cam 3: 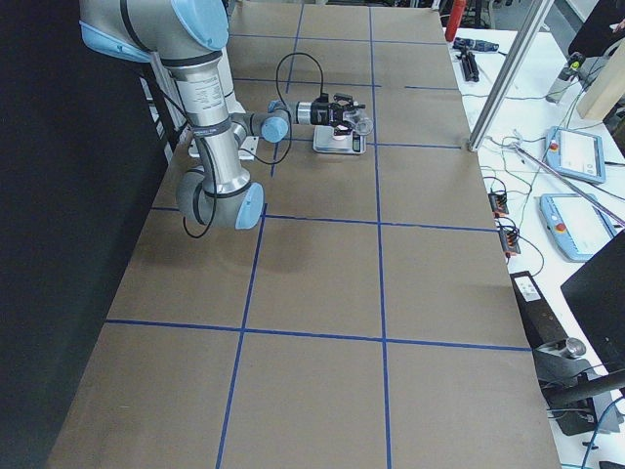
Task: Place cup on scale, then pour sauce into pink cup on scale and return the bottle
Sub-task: 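Tilt the sauce bottle over the pink cup with the right gripper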
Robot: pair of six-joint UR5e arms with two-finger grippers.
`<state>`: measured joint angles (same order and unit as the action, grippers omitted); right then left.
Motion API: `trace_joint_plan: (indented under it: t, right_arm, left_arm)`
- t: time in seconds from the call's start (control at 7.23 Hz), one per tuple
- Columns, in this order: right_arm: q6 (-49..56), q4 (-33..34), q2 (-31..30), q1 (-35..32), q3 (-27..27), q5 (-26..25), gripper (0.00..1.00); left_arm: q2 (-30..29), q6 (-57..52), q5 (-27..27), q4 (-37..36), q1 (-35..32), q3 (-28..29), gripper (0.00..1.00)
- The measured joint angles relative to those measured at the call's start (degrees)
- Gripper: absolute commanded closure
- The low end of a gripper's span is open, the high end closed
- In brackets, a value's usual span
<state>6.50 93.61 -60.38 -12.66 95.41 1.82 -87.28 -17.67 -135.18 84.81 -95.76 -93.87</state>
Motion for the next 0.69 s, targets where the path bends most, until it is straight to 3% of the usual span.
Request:
trace_joint_plan:
  t: [0.69]
  right_arm:
    - [2.5, 0.0, -0.4, -0.1, 0.0, -1.8, 1.00]
  left_arm:
    - [0.0, 0.0, 0.0, -0.1, 0.0, 0.0, 0.00]
